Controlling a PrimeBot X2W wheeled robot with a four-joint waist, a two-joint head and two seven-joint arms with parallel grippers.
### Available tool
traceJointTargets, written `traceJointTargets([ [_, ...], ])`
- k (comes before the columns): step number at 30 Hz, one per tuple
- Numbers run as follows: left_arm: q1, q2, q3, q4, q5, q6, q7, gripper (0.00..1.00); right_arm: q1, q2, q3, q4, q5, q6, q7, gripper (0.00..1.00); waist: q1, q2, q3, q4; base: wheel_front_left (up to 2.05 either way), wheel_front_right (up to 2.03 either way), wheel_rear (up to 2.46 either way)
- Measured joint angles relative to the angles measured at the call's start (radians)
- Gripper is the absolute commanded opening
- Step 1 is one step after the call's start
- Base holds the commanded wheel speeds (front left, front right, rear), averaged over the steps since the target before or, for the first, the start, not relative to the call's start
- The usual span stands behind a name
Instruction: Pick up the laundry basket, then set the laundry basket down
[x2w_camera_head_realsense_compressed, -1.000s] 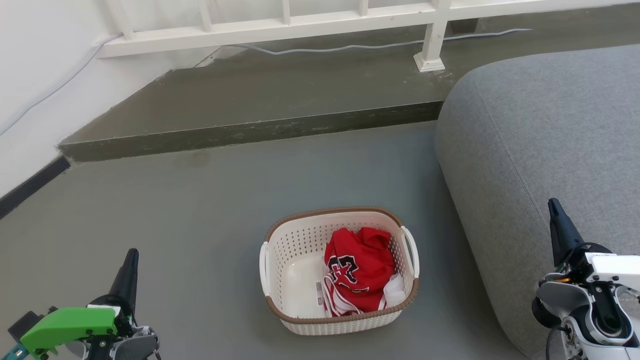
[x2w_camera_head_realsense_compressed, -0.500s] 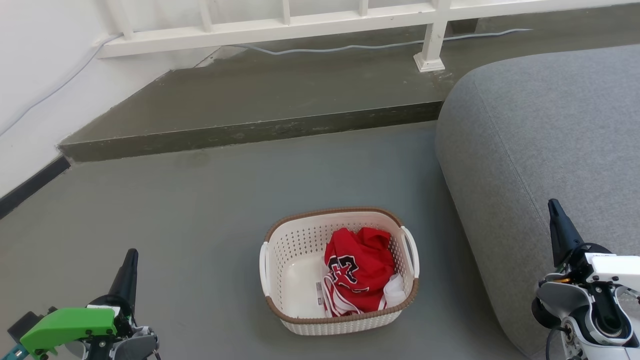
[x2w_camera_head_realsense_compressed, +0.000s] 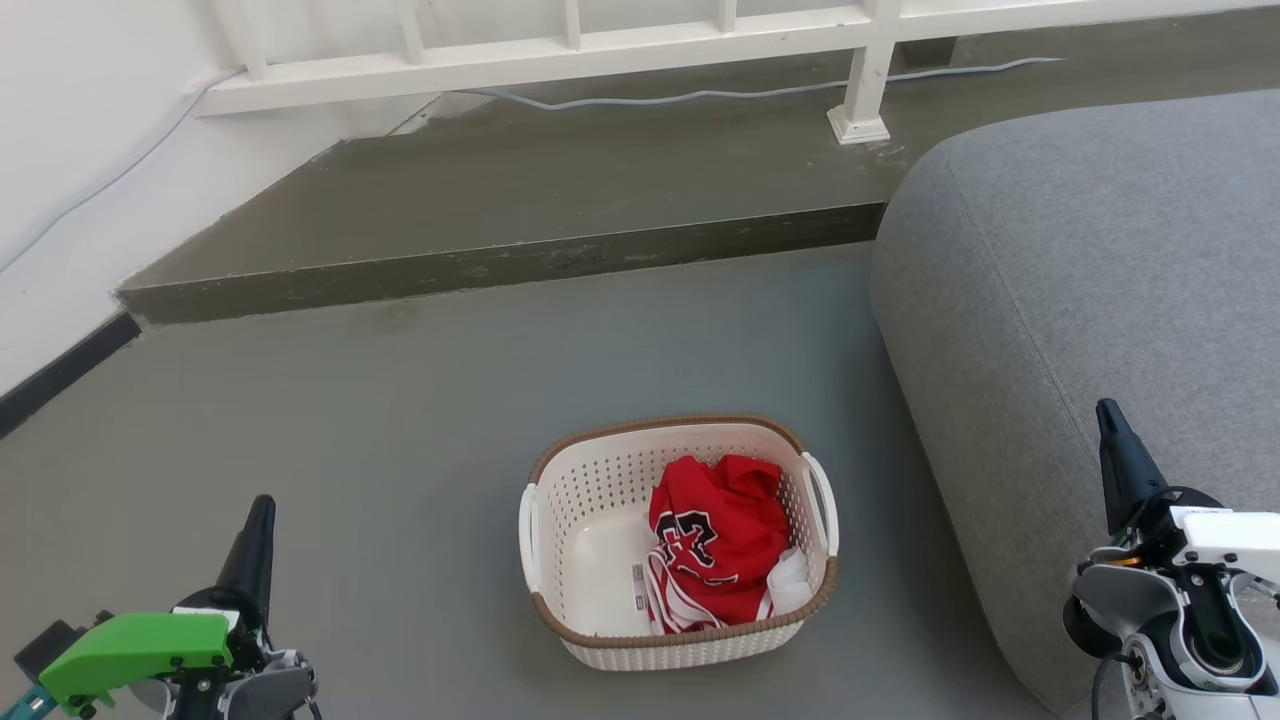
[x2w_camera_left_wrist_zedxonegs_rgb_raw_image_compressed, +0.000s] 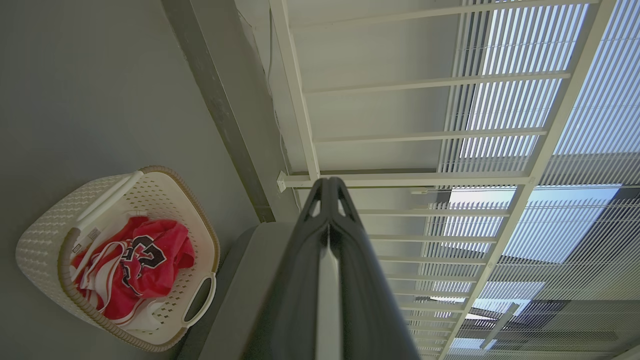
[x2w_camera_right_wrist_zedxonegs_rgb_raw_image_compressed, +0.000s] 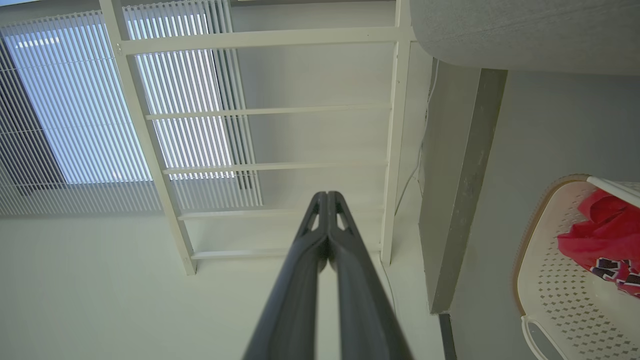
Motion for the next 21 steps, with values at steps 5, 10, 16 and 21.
traceJointTargets([
  [5, -0.007, 0.0, 0.0, 0.001, 0.0, -0.003, 0.0, 0.0, 0.0, 0.001, -0.001, 0.002, 0.0, 0.0, 0.0, 0.0, 0.0, 0.0, 0.0, 0.0, 0.0, 0.0, 0.0],
  [10, -0.007, 0.0, 0.001, 0.004, 0.0, -0.003, 0.0, 0.0, 0.0, 0.002, -0.001, 0.002, 0.0, 0.0, 0.0, 0.0, 0.0, 0.0, 0.0, 0.0, 0.0, 0.0, 0.0],
  [16, -0.008, 0.0, 0.001, 0.006, 0.0, -0.003, 0.0, 0.0, 0.0, 0.002, -0.001, 0.003, 0.0, 0.0, 0.0, 0.0, 0.0, 0.0, 0.0, 0.0, 0.0, 0.0, 0.0],
  [21, -0.009, 0.0, 0.002, 0.007, 0.0, -0.004, 0.0, 0.0, 0.0, 0.003, -0.002, 0.004, 0.0, 0.0, 0.004, 0.0, 0.0, 0.0, 0.0, 0.0, 0.0, 0.0, 0.0],
])
